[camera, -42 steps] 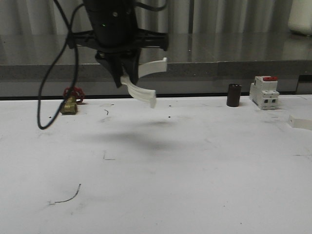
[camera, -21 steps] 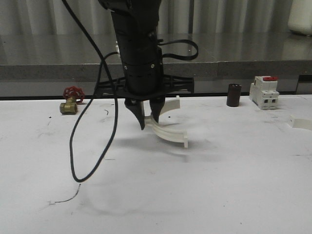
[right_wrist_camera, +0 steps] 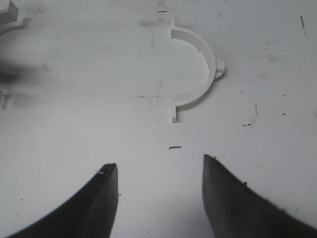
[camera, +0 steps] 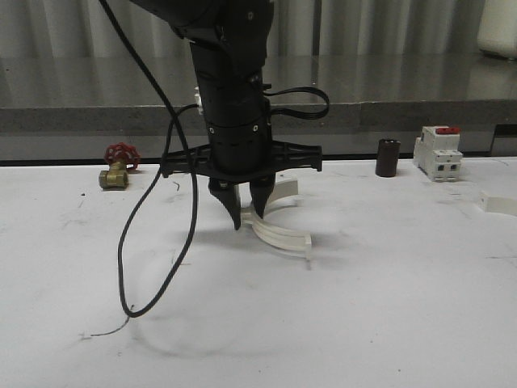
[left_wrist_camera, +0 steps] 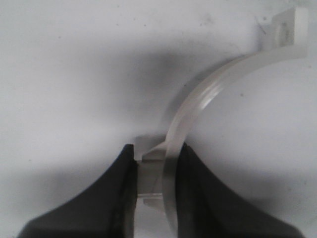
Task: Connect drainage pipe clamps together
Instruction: 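Lower the half-ring clamp onto the table and open the left gripper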
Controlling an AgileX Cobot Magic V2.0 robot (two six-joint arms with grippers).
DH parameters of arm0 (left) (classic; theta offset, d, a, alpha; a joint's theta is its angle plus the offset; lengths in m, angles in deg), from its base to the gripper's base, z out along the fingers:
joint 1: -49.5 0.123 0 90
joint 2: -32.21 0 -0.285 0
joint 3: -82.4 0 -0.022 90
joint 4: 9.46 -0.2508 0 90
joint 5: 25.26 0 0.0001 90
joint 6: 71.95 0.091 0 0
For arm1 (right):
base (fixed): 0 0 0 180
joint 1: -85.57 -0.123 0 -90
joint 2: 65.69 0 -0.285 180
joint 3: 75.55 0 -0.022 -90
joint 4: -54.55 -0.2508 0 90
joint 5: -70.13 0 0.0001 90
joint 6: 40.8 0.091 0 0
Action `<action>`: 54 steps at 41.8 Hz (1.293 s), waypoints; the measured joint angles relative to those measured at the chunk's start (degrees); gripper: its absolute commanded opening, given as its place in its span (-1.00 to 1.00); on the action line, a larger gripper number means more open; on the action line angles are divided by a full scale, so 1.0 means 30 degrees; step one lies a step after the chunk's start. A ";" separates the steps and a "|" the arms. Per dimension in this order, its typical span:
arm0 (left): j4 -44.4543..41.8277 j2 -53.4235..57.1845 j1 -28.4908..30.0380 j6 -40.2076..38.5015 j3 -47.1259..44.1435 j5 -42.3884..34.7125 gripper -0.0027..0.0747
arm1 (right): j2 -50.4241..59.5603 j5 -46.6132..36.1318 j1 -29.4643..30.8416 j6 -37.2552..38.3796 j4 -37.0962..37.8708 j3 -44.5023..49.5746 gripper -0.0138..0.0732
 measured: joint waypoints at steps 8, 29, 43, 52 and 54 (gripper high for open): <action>0.0000 0.0000 0.0000 0.0000 0.0000 -0.0083 -0.71 | 0.0000 0.0000 0.0000 0.0000 0.0031 0.0000 0.28; 0.0390 0.0000 0.0000 0.0000 0.0000 -0.0193 -0.60 | 0.0000 0.0000 0.0000 0.0000 0.0031 0.0000 0.28; 0.0417 0.0000 0.0000 0.0367 0.0000 0.0311 -0.60 | 0.0000 0.0000 0.0000 0.0000 0.0031 0.0000 0.28; 0.0217 0.0000 0.0000 0.0558 0.0000 0.0638 -0.60 | 0.0000 0.0000 0.0000 0.0000 0.0031 0.0000 0.28; -0.0024 0.0000 0.0000 0.0558 0.0000 0.0793 -0.60 | 0.0000 0.0000 0.0000 0.0000 0.0031 0.0000 0.28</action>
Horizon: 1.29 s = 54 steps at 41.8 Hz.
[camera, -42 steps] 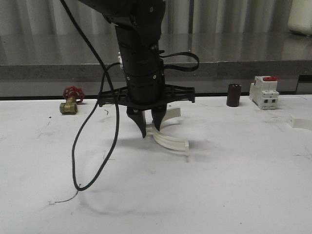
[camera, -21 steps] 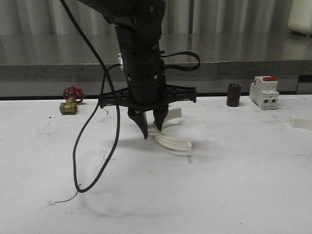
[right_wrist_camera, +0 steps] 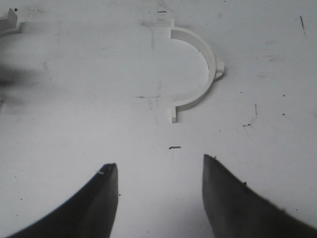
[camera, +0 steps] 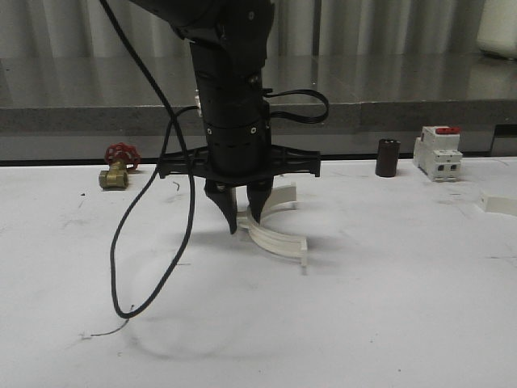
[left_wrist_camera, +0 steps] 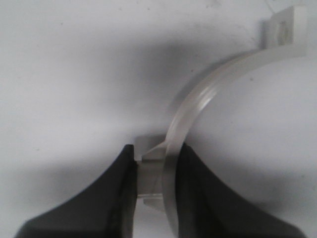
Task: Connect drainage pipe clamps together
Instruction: 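Lower the half-ring clamp onto the table and open the left gripper, then raise the left gripper away from the placed clamp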
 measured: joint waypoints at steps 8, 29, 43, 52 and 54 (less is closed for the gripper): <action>-0.0451 0.0000 0.0000 0.0039 0.0000 0.0116 -0.60 | 0.0000 0.0000 0.0000 0.0000 0.0000 0.0000 0.28; -0.0815 -0.0391 -0.0087 0.0076 0.0039 0.0000 -0.35 | 0.0000 0.0000 0.0000 0.0000 0.0000 0.0000 0.28; -0.0750 -0.0252 -0.0087 0.0793 0.0039 -0.0202 0.15 | 0.0000 0.0000 0.0000 0.0000 0.0000 0.0000 0.28; -0.0310 0.2339 -0.0087 0.3372 0.0039 -0.0387 0.15 | 0.0000 0.0000 0.0000 0.0000 0.0000 0.0000 0.28; -0.0206 0.3043 -0.0087 0.4298 0.0039 -0.0387 0.15 | 0.0000 0.0000 0.0000 0.0000 0.0000 0.0000 0.28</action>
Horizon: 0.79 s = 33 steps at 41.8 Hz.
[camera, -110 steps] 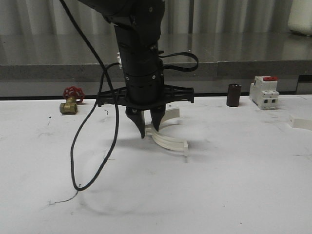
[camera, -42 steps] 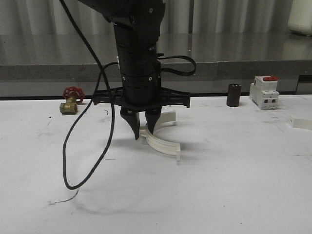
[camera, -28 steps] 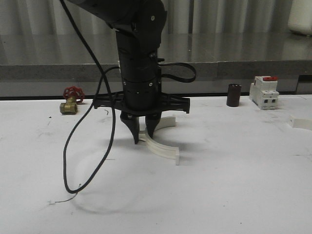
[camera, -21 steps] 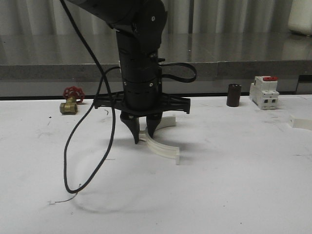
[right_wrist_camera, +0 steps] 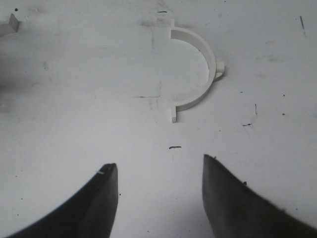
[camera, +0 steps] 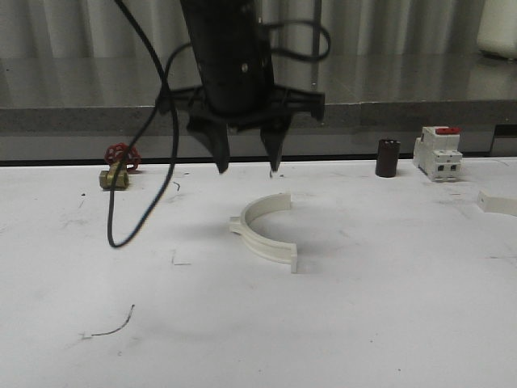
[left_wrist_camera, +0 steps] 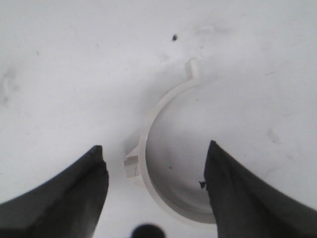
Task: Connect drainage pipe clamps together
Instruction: 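Raise the left gripper away from the placed clamp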
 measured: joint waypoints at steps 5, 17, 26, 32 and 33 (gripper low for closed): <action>0.0289 0.1959 0.0000 0.2936 -0.0044 0.0359 0.15 | 0.0000 0.0000 0.0000 0.0000 0.0000 0.0000 0.28; 0.3928 0.8114 0.0837 0.9373 -0.3812 -0.0509 0.15 | 0.0000 0.0000 0.0000 0.0000 0.0000 0.0000 0.28; 0.5325 1.3141 0.1799 1.1018 -0.8384 -0.2221 0.15 | 0.0000 0.0000 0.0000 0.0000 0.0000 0.0000 0.28; 0.5357 1.6826 0.1873 1.1158 -1.1442 -0.2907 0.15 | 0.0000 0.0000 0.0000 0.0000 0.0000 0.0000 0.28; 0.5357 1.7336 0.1873 1.1158 -1.1834 -0.2951 0.15 | 0.0000 0.0000 0.0000 0.0000 0.0000 0.0000 0.28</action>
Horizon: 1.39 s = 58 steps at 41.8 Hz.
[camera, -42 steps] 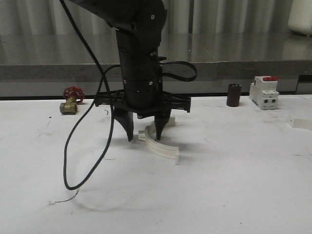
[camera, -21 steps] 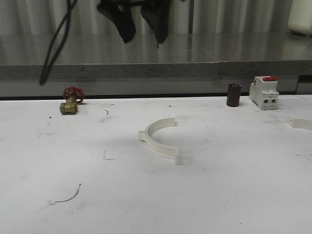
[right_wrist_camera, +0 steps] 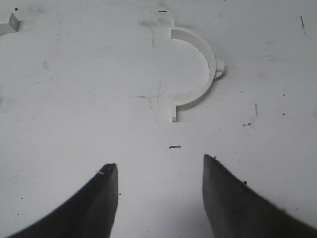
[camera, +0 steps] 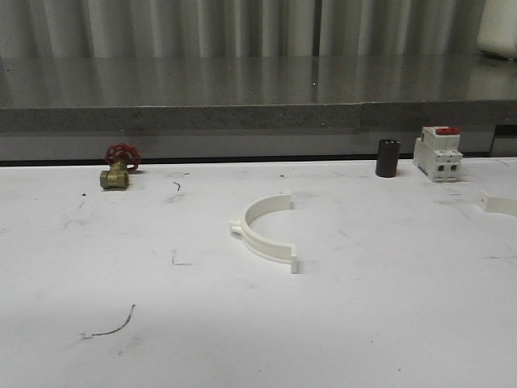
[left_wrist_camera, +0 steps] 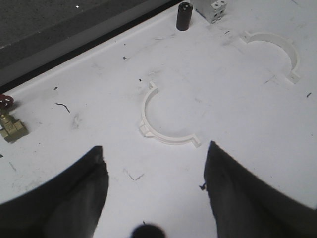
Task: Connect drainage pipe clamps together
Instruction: 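Raise the left gripper away from the placed clamp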
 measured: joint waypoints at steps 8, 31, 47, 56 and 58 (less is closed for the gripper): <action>0.0043 0.4149 0.0000 0.0039 -0.3230 -0.0062 0.15 | 0.0000 0.0000 0.0000 0.0000 0.0000 0.0000 0.28; 0.0043 1.3202 0.0000 0.0039 -0.9857 -0.0013 0.15 | 0.0000 0.0000 0.0000 0.0000 0.0000 0.0000 0.28; 0.0006 1.3455 0.0000 0.0039 -0.9978 0.0096 0.15 | 0.0000 0.0000 0.0000 0.0000 0.0000 0.0000 0.28; 0.0006 1.3455 0.0000 0.0039 -1.0019 0.0096 0.15 | 0.0000 0.0000 0.0000 0.0000 0.0000 0.0000 0.28; 0.0006 1.3455 0.0000 0.0039 -1.0019 0.0096 0.15 | 0.0000 0.0000 0.0000 0.0000 0.0000 0.0000 0.28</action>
